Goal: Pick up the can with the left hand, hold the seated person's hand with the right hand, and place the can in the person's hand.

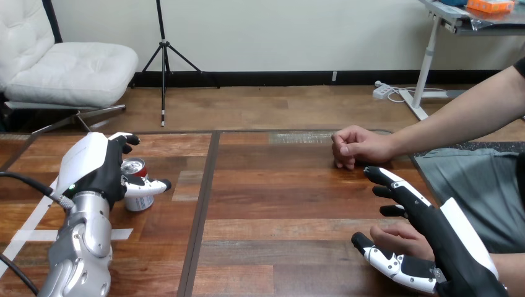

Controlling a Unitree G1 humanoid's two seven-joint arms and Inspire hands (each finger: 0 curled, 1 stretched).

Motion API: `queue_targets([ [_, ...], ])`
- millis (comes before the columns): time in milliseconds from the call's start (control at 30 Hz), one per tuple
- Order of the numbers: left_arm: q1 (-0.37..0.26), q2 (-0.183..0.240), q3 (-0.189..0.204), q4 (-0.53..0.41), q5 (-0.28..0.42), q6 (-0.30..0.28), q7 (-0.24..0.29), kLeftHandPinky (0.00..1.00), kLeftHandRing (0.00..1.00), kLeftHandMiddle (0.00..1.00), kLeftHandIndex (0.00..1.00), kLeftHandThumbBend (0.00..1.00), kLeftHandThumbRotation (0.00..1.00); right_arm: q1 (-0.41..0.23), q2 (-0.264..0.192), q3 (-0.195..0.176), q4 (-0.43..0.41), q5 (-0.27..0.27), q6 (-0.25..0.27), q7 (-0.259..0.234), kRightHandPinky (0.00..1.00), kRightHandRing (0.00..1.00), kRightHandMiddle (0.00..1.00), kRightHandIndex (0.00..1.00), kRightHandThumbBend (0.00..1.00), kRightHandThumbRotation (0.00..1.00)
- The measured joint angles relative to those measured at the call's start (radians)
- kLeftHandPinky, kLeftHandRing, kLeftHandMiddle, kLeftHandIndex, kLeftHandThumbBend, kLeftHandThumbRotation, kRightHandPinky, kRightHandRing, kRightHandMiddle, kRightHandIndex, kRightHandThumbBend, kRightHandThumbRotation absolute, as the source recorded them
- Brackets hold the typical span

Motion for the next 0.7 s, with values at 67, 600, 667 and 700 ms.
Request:
queue_targets([
  [67, 0.0, 0.0, 0.0, 0.002, 0.0, 0.0, 0.0, 0.67, 0.78, 0.81, 0.81, 0.78, 0.21, 0.0, 0.0, 0.0, 0.0, 0.0, 0.0, 0.0, 0.79, 0.88, 0.92, 0.9, 0.42, 0.07],
  [600, 0.0, 0.0, -0.001, 0.025, 0.002, -0.007, 0.005, 0.7, 0.81, 0.84, 0.83, 0.77, 0.22, 0.0, 0.0, 0.0, 0.0, 0.0, 0.0, 0.0, 0.77, 0.88, 0.92, 0.9, 0.42, 0.09],
  [667, 0.0, 0.0, -0.002, 0.03, 0.002, -0.011, 0.007, 0.71, 0.81, 0.85, 0.83, 0.77, 0.22, 0.0, 0.0, 0.0, 0.0, 0.0, 0.0, 0.0, 0.77, 0.88, 0.91, 0.89, 0.42, 0.09],
  [700, 0.0, 0.0, -0.003, 0.032, 0.002, -0.012, 0.009, 0.71, 0.81, 0.85, 0.83, 0.77, 0.22, 0.0, 0.0, 0.0, 0.0, 0.0, 0.0, 0.0, 0.77, 0.88, 0.91, 0.89, 0.42, 0.09],
])
